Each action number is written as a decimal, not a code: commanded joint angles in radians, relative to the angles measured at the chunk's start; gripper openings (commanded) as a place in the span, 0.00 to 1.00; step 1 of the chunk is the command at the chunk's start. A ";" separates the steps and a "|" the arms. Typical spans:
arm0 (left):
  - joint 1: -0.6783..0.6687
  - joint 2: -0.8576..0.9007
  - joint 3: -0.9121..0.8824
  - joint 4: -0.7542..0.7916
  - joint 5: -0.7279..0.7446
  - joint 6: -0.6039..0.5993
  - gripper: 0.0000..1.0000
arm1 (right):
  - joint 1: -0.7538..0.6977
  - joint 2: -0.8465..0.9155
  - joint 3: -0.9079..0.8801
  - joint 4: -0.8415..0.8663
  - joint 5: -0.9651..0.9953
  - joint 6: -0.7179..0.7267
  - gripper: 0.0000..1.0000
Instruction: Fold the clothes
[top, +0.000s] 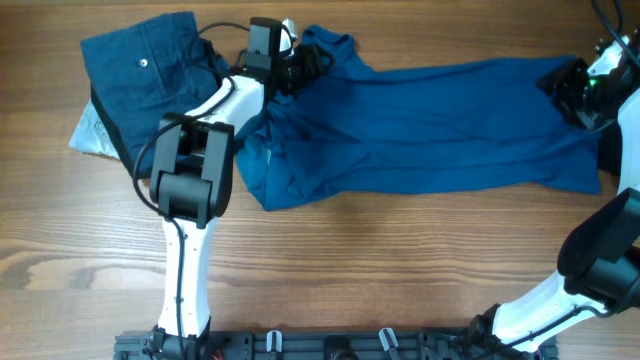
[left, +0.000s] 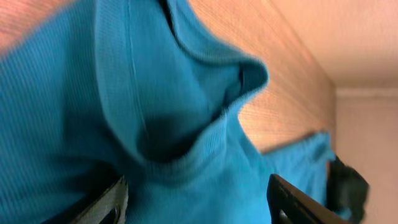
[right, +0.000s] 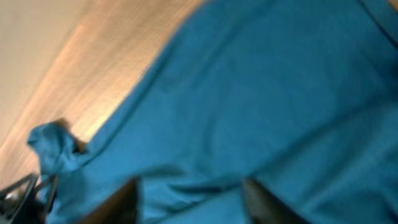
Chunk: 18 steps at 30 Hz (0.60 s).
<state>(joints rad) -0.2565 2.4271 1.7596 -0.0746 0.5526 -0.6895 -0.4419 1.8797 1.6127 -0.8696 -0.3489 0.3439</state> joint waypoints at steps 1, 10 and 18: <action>0.044 -0.166 0.068 -0.157 0.071 0.139 0.72 | -0.038 0.013 0.019 -0.098 0.214 0.137 0.43; 0.069 -0.531 0.107 -0.854 -0.187 0.380 0.89 | -0.252 0.103 -0.085 -0.205 0.259 0.137 0.68; 0.061 -0.521 0.000 -1.258 -0.244 0.367 0.75 | -0.315 0.161 -0.219 0.000 0.187 0.130 0.48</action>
<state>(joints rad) -0.1841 1.8633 1.8511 -1.3003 0.3481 -0.3336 -0.7620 2.0266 1.4281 -0.9226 -0.1146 0.4713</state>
